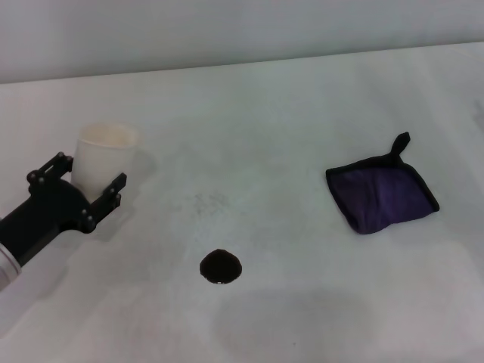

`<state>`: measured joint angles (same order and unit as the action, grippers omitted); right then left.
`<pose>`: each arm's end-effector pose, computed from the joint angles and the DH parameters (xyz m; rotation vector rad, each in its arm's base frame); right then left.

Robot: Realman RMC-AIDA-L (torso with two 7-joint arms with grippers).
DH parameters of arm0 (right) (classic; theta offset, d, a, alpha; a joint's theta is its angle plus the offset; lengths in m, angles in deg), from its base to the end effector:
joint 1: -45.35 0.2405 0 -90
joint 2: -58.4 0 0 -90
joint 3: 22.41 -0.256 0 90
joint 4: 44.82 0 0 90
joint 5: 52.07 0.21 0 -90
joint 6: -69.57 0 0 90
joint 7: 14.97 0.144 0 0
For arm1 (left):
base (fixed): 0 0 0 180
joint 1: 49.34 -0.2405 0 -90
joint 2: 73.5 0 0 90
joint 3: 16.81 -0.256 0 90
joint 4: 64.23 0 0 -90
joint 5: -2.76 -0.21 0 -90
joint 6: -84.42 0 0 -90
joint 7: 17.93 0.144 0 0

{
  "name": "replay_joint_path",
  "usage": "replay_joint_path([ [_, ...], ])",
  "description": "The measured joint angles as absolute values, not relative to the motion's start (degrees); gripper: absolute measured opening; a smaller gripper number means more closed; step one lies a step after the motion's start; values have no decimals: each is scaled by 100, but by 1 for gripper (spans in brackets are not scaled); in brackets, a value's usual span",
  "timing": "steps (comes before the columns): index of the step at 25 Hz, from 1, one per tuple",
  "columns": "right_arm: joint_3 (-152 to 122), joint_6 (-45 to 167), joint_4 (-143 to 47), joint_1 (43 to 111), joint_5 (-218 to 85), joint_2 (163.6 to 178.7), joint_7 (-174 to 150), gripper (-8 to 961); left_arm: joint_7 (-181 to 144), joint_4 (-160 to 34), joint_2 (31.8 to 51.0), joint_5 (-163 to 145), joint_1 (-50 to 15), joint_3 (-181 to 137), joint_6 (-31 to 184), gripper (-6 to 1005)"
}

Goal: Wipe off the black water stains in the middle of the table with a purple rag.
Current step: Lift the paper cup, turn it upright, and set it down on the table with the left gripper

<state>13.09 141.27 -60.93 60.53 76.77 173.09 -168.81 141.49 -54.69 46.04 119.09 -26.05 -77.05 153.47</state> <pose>0.3980 0.2900 0.0982 -1.4965 0.4492 0.6138 -0.3196 0.2993 -0.0549 -2.2236 -0.2625 -0.5821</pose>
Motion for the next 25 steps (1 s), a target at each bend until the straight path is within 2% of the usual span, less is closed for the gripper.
replay_joint_path([
  [17,1407,13996,-6397,6058,7678,17309,-16294,857,14264,-5615,4601,11974,-2635,-7734,14614,665],
  [25,1407,14041,-6448,6106,7678,17309,-16213,857,14386,-5606,4602,11931,-2959,-8075,14760,665],
])
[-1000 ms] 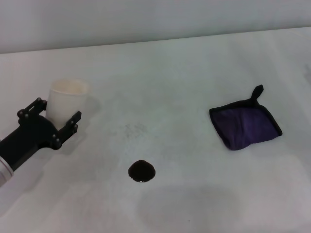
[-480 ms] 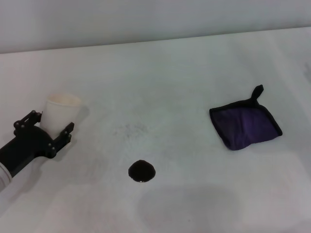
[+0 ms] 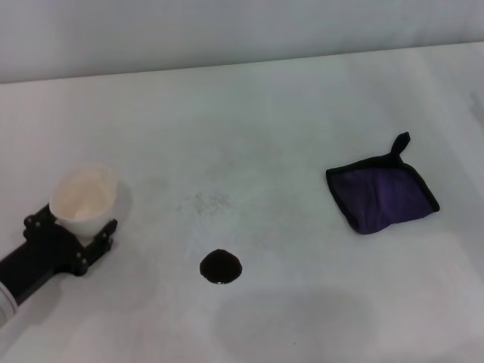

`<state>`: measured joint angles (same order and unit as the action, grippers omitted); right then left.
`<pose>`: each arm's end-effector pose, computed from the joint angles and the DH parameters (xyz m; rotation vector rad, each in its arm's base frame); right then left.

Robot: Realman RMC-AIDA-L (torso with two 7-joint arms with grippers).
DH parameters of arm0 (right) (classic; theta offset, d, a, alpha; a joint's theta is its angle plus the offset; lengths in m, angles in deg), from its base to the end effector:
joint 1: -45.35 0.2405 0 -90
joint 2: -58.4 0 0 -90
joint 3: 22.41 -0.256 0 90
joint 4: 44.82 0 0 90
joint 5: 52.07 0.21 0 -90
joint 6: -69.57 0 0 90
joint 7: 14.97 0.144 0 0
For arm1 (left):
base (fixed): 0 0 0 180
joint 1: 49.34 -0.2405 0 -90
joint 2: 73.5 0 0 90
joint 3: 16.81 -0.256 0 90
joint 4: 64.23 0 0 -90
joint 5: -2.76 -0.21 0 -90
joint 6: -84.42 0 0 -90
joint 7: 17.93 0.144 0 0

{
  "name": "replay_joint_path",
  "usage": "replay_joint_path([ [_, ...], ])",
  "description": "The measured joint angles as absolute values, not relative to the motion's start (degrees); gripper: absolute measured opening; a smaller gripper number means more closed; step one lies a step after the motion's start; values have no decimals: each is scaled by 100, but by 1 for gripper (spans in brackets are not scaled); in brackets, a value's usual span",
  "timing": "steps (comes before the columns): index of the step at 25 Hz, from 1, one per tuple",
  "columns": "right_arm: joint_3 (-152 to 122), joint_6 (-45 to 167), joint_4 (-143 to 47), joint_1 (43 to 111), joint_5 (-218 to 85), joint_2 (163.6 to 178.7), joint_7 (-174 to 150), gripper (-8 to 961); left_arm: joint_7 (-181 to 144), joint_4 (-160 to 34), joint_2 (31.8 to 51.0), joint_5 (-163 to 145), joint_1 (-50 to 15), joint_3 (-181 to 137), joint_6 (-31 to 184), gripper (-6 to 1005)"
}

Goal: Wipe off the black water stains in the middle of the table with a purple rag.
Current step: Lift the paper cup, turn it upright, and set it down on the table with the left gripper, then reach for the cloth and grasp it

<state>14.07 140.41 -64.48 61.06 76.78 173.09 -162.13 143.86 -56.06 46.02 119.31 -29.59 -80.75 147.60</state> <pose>0.3894 0.3011 0.1091 -1.4938 0.4736 0.6969 -0.3514 0.2714 -0.0689 -2.2732 -0.3397 -0.4006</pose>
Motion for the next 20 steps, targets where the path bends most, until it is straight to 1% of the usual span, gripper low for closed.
replay_joint_path([
  [8,1409,13959,-6478,6162,7677,17310,-16227,857,14390,-5630,4613,12027,-3129,-8092,14895,666],
  [11,1456,13950,-6478,6170,7677,17310,-16263,857,14391,-5632,4613,12044,-3151,-8094,14900,754],
  [17,1500,13985,-6515,6143,7677,17309,-16285,857,14393,-5632,4612,12079,-3248,-8083,14985,892],
  [20,1579,13998,-6550,6126,7677,17310,-16296,857,14395,-5632,4611,12268,-3473,-8082,15361,891],
])
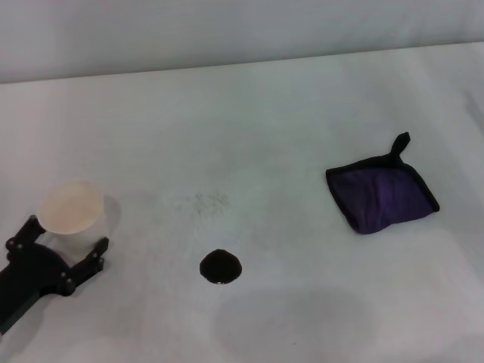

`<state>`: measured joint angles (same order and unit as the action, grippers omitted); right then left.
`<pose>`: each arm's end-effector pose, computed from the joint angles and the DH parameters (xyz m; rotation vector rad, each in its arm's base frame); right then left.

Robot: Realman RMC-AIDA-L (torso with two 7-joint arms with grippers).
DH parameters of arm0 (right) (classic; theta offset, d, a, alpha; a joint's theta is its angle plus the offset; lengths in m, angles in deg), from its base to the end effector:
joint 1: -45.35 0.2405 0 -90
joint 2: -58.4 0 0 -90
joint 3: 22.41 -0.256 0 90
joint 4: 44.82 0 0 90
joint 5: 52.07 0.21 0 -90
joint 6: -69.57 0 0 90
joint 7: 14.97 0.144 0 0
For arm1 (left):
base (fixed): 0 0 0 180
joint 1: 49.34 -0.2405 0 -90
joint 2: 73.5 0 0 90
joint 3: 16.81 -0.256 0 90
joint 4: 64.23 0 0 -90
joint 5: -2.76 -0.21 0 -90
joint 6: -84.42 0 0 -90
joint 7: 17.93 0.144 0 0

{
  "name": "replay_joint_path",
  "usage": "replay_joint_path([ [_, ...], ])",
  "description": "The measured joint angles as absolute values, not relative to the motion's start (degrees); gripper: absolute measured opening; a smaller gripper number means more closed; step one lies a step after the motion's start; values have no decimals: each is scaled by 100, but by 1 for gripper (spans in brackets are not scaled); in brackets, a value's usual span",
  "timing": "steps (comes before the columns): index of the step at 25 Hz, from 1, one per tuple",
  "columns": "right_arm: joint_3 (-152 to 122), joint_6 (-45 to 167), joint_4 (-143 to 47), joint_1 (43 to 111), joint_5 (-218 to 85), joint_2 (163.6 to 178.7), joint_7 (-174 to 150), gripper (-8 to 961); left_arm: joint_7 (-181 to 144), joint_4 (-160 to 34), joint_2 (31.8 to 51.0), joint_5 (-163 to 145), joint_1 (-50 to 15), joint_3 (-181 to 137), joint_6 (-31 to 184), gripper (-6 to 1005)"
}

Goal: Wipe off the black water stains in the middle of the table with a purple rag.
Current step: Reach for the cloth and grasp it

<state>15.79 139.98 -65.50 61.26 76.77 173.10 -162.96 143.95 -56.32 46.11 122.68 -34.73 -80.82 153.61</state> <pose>0.3845 0.3058 0.1077 -1.5256 0.4418 0.6820 -0.3604 0.2419 -0.0614 -2.1959 -0.4113 -0.4891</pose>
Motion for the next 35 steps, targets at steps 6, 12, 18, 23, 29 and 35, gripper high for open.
replay_joint_path([
  [6,1617,14001,-6562,6117,7677,17309,-16310,857,14396,-5632,4570,12665,-4063,-8069,16121,891],
  [12,1637,13957,-6883,6026,7612,17309,-15872,857,14359,-5670,4573,13064,-4660,-8070,16468,892],
  [18,1649,13449,-7674,5953,6660,17309,-13812,856,14364,-6043,4590,13935,-4702,-8070,16843,893],
  [23,1672,13070,-8934,6026,4740,17302,-10759,856,14270,-6008,4550,14288,-4487,-8070,17067,893],
  [29,2366,13352,-11167,6194,1938,17281,-7240,856,14194,-5722,4500,14754,-4230,-8059,17070,892],
  [35,3400,14666,-12684,6908,-926,17317,-4528,856,14192,-5285,4498,14956,-4197,-7821,17070,892],
])
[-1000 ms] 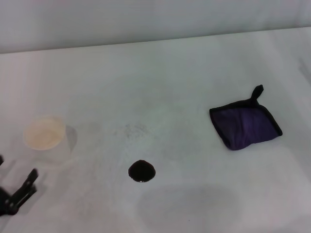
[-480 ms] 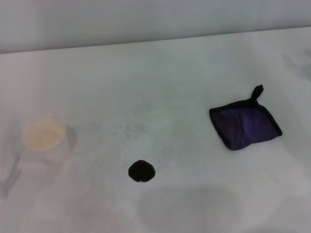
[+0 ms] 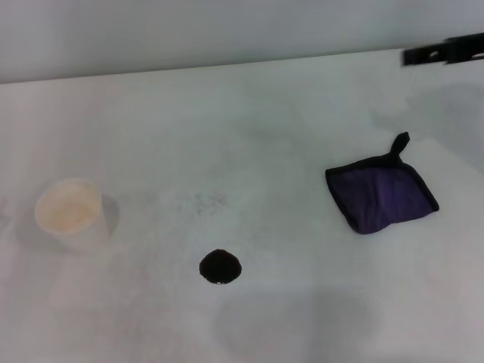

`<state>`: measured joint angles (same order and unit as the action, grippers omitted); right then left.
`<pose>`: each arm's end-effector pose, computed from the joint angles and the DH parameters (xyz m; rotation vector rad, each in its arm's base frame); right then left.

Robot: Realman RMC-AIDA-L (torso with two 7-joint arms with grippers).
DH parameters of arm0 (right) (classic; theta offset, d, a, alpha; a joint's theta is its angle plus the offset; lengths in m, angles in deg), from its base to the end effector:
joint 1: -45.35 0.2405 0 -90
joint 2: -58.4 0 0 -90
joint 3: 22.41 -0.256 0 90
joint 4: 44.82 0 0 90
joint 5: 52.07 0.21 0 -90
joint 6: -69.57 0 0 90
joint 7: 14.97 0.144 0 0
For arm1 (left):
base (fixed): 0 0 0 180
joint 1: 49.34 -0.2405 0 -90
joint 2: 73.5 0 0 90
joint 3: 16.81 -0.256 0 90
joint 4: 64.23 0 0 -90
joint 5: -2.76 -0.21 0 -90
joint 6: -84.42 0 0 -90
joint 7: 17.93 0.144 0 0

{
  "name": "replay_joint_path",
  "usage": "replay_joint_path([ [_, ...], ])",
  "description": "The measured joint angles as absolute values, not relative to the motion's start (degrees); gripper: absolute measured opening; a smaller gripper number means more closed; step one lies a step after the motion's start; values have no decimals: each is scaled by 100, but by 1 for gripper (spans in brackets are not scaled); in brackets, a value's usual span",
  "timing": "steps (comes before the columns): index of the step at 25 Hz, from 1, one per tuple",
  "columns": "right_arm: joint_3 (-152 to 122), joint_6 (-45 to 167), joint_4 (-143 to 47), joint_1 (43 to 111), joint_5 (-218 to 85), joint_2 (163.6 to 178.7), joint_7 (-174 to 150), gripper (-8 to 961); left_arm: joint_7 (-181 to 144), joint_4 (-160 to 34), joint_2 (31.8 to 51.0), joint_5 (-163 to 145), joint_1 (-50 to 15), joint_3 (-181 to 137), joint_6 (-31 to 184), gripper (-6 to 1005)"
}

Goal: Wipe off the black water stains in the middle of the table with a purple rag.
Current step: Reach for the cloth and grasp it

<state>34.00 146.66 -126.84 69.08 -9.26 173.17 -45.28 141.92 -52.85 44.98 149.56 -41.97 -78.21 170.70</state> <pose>0.2460 0.3710 0.1176 -2.0874 1.2309 0.1474 -0.3708 0.2286 0.0343 -1.6009 -0.3992 -0.7743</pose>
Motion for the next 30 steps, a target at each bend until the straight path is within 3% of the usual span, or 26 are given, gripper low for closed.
replay_joint_path([
  [10,5690,15442,-12711,7852,-2487,17375,-2171,855,14244,-4920,4461,14946,-4131,-7060,16991,891],
  [25,6738,15444,-11539,8034,-2972,17387,-964,851,14253,-4752,4362,14926,-4088,-7032,16979,893],
  [30,6770,15274,-11072,8240,-2975,17405,-952,761,14256,-4752,4340,14926,-4134,-7032,16954,893],
])
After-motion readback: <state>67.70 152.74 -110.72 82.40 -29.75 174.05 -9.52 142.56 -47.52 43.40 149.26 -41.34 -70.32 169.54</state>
